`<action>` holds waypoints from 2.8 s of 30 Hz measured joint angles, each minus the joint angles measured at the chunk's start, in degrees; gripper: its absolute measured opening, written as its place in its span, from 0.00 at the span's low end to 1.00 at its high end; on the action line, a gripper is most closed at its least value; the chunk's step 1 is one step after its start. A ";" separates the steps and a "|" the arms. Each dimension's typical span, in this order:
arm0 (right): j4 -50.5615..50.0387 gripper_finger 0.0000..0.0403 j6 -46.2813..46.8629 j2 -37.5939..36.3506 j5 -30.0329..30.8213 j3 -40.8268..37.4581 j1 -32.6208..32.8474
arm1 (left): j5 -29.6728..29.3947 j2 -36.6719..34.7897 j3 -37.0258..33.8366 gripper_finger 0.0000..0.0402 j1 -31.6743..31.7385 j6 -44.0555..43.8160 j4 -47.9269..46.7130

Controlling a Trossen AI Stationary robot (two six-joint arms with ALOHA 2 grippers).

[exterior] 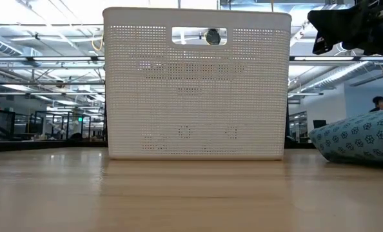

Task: Pick & place medical supplies in basket/bin
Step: Put the black bandage into the white bin

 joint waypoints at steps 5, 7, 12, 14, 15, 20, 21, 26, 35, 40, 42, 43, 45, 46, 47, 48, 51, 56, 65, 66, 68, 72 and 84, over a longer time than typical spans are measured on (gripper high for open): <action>-0.12 0.00 0.55 0.09 -0.02 -0.01 0.00 | 12.75 -9.43 -11.40 0.13 9.47 6.46 13.84; -0.53 0.00 0.60 0.09 -0.02 0.00 0.00 | 15.12 -13.80 -14.93 0.14 11.51 7.09 16.19; -2.52 0.00 0.23 0.11 0.00 0.00 0.00 | 14.60 -24.58 -24.53 0.13 13.75 4.93 19.39; -3.09 0.00 0.00 0.11 0.04 0.00 0.00 | 12.87 -27.29 -28.64 0.13 15.38 3.91 21.95; -3.22 0.00 -0.03 0.11 0.04 0.00 0.00 | 12.59 -28.74 -30.75 0.13 16.22 3.17 22.66; -3.48 0.00 1.78 0.11 0.08 0.00 0.00 | 12.61 -33.92 -37.99 0.15 20.79 -0.66 25.91; -3.49 0.00 2.17 0.11 0.09 0.00 0.00 | 12.85 -34.57 -38.58 0.15 21.71 -1.71 25.92; -3.54 0.00 2.97 0.11 0.15 0.00 0.00 | 12.24 -35.09 -38.78 0.15 25.87 -8.43 25.75; -2.32 0.00 1.92 0.11 0.22 0.00 0.00 | 5.61 -25.04 -24.51 0.15 31.73 -18.23 15.21; -1.14 0.00 1.07 0.09 0.22 0.00 0.00 | 8.38 -8.71 -9.86 0.15 35.97 -17.09 9.66; -1.04 0.00 1.05 0.09 0.22 0.00 0.00 | 12.21 -1.23 -2.91 0.13 38.44 -16.02 5.74; -1.03 0.00 1.03 0.09 0.22 0.00 0.00 | 14.71 2.40 0.66 0.12 39.78 -15.65 3.06; -1.03 0.00 1.00 0.09 0.22 0.00 0.00 | 19.60 9.65 8.43 0.12 42.13 -15.42 -2.60; -1.03 0.00 0.71 0.09 0.22 -0.02 0.00 | 22.22 13.00 12.25 0.12 43.38 -15.17 -5.71; -1.03 0.00 0.40 0.09 0.22 0.00 0.00 | 24.91 16.47 16.15 0.13 44.58 -14.79 -9.17; -1.05 0.00 0.15 0.09 0.22 0.00 0.00 | 27.62 19.85 20.02 0.13 45.66 -14.58 -12.74; -1.20 0.00 -0.53 0.09 0.22 -0.02 0.00 | 34.63 29.79 29.83 0.14 48.48 -13.96 -23.16; -2.71 0.00 -1.46 0.09 0.22 0.00 0.00 | 40.32 41.89 37.86 0.13 51.74 -12.59 -29.13; -4.62 0.00 -1.63 0.10 0.22 0.00 0.00 | 46.53 49.59 39.07 0.14 57.41 -7.19 -29.02; -5.17 0.00 -1.74 0.09 0.24 0.00 0.00 | 46.72 49.67 39.07 0.14 58.31 -7.07 -29.04; -6.15 0.00 -1.76 0.11 0.39 0.00 0.00 | 48.44 49.63 39.10 0.14 60.31 -7.90 -30.04; -7.24 0.00 -1.79 0.09 2.95 0.00 -0.02 | 51.42 49.64 38.86 0.15 63.42 -11.27 -31.42; -8.66 0.00 -1.54 0.09 6.05 0.00 -0.02 | 52.27 49.65 25.47 0.15 63.95 -6.28 -20.72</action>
